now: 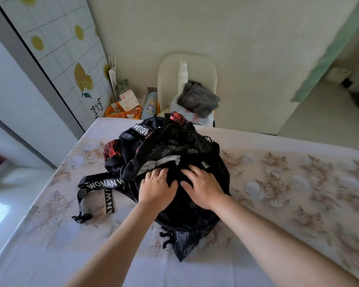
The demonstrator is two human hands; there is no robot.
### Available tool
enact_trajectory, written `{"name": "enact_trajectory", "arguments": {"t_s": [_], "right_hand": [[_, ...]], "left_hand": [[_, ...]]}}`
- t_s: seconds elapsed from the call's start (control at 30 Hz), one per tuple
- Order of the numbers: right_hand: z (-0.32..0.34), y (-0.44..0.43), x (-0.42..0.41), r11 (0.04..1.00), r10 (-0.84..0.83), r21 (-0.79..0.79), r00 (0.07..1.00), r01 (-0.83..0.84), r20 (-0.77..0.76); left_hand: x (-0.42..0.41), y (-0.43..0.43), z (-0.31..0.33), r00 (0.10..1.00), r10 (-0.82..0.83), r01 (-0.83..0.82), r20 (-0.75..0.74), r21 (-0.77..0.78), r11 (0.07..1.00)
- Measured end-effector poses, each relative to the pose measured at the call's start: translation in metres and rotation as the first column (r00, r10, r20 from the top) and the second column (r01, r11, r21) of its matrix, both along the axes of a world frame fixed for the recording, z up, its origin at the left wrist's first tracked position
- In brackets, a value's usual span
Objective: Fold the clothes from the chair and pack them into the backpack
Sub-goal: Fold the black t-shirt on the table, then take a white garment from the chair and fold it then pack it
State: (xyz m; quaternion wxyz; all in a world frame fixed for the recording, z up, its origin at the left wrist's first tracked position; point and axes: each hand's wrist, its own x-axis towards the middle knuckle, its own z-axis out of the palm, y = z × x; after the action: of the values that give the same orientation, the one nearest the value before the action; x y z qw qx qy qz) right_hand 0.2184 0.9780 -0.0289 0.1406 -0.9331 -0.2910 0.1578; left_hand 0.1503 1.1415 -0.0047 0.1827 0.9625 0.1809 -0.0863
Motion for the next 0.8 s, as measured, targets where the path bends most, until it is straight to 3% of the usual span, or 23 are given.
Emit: {"name": "enact_trajectory", "arguments": {"t_s": [0.1,0.2,0.43,0.6,0.8], "right_hand": [[0.015,-0.065,0.0,0.998,-0.052,0.046,0.992,0.047,0.112],[0.027,-0.152,-0.004,0.992,-0.127,0.029,0.98,0.124,0.153],[0.038,-0.438,-0.053,0.942,-0.307,-0.079,0.934,0.326,0.183],[0.042,-0.65,-0.124,0.807,-0.52,-0.229,0.838,0.545,0.163],[0.048,-0.846,-0.231,0.594,-0.754,-0.195,0.625,0.78,0.204]], "left_hand": [[0.012,-0.057,0.013,0.989,-0.134,0.136,0.055,-0.032,0.99],[0.024,-0.133,0.019,0.959,-0.282,0.283,0.03,-0.175,0.943],[0.029,-0.394,0.023,0.82,-0.573,0.554,0.006,-0.264,0.79],[0.009,-0.607,0.029,0.702,-0.71,0.681,0.052,-0.34,0.649],[-0.042,-0.824,0.024,0.42,-0.907,0.854,0.036,-0.354,0.382]]}}
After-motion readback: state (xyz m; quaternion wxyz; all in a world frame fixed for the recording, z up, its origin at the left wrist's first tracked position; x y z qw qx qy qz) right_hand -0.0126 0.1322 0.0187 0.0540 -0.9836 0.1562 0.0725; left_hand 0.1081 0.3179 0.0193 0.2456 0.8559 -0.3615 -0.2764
